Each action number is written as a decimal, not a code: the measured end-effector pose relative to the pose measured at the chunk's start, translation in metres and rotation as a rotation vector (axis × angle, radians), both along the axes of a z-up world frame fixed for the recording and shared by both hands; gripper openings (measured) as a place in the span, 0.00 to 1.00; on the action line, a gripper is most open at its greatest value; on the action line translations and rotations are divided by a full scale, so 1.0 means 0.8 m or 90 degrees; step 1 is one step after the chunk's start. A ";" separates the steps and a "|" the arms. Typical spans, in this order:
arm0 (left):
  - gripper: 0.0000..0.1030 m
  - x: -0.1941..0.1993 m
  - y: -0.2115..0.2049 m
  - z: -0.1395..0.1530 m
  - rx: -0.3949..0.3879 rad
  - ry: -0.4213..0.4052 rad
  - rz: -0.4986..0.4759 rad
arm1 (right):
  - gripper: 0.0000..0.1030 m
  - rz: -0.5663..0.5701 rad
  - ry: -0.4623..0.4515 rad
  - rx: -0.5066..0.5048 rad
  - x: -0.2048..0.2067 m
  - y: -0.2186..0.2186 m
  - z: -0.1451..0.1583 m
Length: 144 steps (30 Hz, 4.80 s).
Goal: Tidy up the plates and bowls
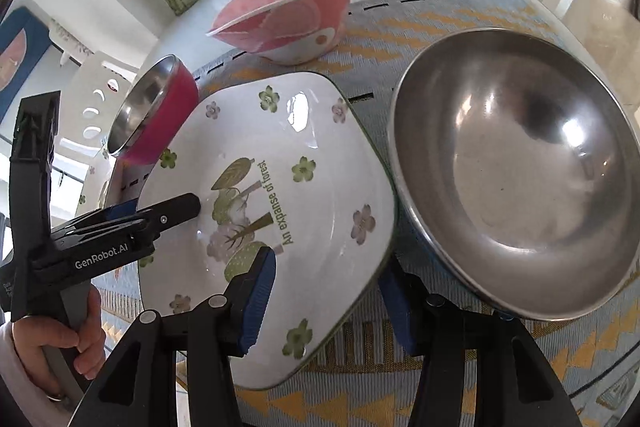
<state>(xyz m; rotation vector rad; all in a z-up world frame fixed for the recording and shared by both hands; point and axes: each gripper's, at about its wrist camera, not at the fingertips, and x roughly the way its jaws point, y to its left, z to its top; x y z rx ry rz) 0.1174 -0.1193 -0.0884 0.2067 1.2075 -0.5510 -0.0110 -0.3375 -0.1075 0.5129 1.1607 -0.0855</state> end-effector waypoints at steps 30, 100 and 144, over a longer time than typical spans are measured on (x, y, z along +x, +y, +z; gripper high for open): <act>0.30 -0.015 -0.014 0.005 0.008 0.021 0.023 | 0.19 0.009 0.010 0.057 -0.014 -0.003 0.011; 0.29 -0.180 0.111 0.038 -0.001 0.005 0.069 | 0.19 0.185 0.039 0.018 -0.122 0.128 0.078; 0.29 -0.215 0.116 0.017 0.067 0.023 0.035 | 0.19 0.222 0.149 0.023 -0.126 0.144 0.049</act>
